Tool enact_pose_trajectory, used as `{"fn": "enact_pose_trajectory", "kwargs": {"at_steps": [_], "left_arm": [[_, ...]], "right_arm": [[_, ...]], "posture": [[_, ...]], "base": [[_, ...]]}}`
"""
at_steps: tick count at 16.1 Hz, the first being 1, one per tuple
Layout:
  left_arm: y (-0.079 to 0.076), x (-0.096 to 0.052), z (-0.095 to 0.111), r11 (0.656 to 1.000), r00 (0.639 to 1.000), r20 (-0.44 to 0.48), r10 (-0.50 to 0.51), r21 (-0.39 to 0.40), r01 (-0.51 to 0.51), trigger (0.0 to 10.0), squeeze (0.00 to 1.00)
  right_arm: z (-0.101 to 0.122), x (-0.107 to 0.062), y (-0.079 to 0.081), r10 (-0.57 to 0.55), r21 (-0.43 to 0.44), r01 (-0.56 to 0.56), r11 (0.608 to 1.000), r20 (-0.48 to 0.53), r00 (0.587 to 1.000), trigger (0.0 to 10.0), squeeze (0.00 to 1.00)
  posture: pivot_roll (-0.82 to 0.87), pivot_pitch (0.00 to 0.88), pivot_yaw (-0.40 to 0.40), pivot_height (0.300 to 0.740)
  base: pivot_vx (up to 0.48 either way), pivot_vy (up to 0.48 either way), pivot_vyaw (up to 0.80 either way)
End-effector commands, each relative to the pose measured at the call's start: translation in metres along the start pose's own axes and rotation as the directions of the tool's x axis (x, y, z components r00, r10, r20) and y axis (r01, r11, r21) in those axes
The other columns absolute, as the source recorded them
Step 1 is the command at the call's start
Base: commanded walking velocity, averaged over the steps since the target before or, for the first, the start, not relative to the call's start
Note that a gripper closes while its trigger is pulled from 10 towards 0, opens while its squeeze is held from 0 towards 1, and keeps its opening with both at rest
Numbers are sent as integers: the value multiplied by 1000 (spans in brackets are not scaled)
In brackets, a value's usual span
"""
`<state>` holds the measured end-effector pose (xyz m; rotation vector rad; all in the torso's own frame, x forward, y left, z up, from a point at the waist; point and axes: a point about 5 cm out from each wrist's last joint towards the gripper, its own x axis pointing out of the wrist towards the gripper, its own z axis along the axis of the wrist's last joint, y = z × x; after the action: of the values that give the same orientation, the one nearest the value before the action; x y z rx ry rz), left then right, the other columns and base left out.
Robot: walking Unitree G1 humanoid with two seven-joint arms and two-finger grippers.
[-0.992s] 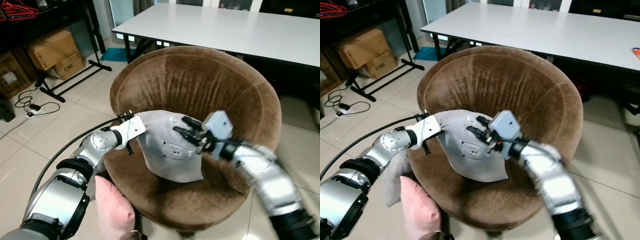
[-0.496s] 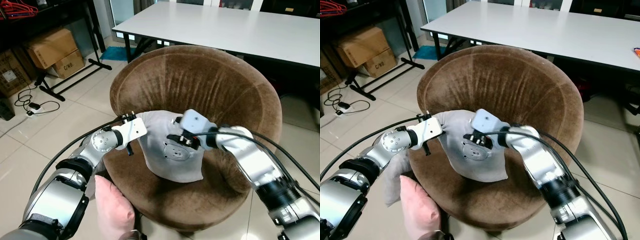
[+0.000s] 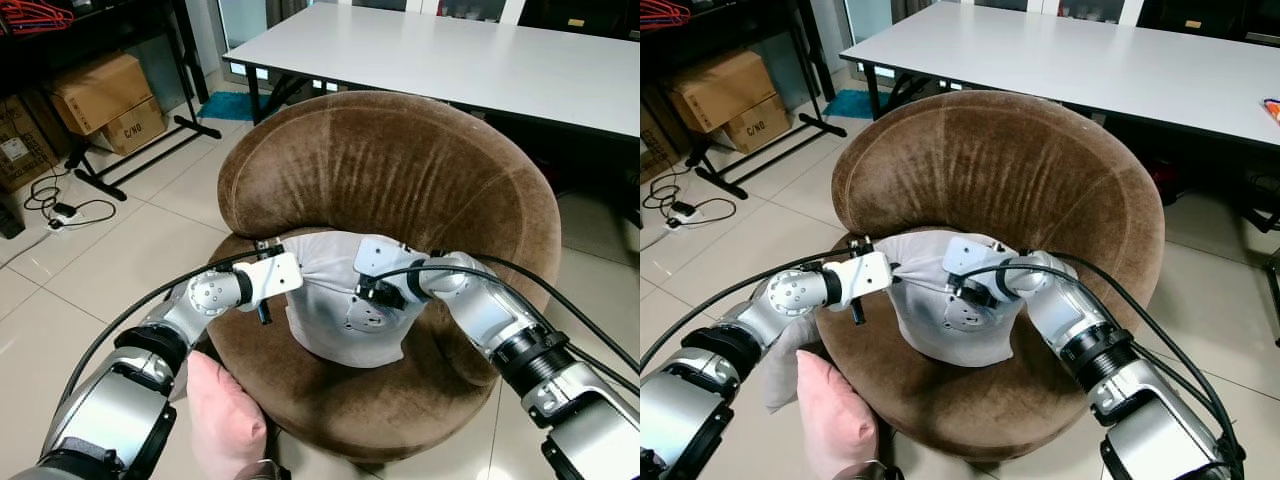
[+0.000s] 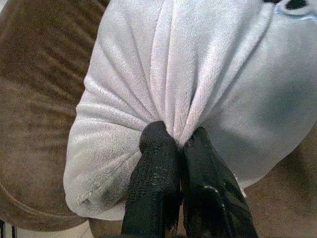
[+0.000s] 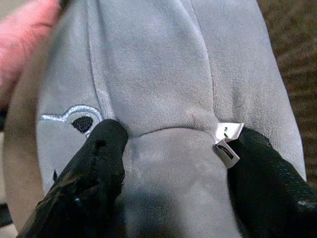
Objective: Move the pillow to the sofa from floor
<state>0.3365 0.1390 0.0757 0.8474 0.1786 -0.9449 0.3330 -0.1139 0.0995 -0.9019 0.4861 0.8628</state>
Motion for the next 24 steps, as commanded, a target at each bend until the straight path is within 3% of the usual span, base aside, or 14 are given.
{"fn": "enact_pose_trajectory", "kwargs": {"at_steps": [1,2,9,11,13,17,21,22,23,24], "left_arm": [[-6,-4,-10,1000,999,-41,-31,-1,31,0,0],[-7,-5,-10,999,999,-39,-33,2,33,0,0],[-2,-8,-10,1000,999,-34,-14,-1,14,0,0],[-2,-10,-11,1000,1000,-27,8,-13,-9,0,0],[-9,-13,-15,999,1000,-16,-12,-30,11,0,0],[-11,-12,-14,999,1000,-6,-2,-33,1,0,0],[-8,-14,-7,999,999,42,32,-38,-30,0,0],[-4,-16,-4,998,996,65,56,-39,-54,1922,0],[1,-18,-3,994,992,75,101,-42,-98,10000,0],[2,-20,-2,994,991,88,99,-62,-93,10000,0]], "right_arm": [[-17,0,2,3,40,0,999,-72,997,902,0],[-17,0,3,6,45,-3,999,-70,998,0,0],[-9,1,9,-12,44,13,999,-16,1000,0,0],[-8,-2,15,-24,133,25,991,-11,1000,0,0],[-11,-2,25,-19,156,21,988,-11,1000,0,0],[-2,-3,29,-55,314,37,949,49,997,0,0],[3,-5,29,-88,327,48,944,109,990,0,0],[3,-6,29,-94,339,52,939,107,990,0,0],[4,-7,29,-97,344,54,938,108,989,0,0],[5,-7,30,-98,344,54,938,112,989,0,0]], "posture": [[-39,0,48,740],[-39,0,48,740],[-30,0,28,740],[-14,0,31,740],[-27,0,41,740],[-13,0,41,740],[-21,0,50,740],[-22,0,49,740],[-20,0,47,740],[-20,0,47,740]], "base": [[0,0,0],[0,0,0],[0,0,0],[0,0,0],[0,0,0],[0,0,0],[0,0,0],[0,0,0],[0,0,0],[0,0,0]]}}
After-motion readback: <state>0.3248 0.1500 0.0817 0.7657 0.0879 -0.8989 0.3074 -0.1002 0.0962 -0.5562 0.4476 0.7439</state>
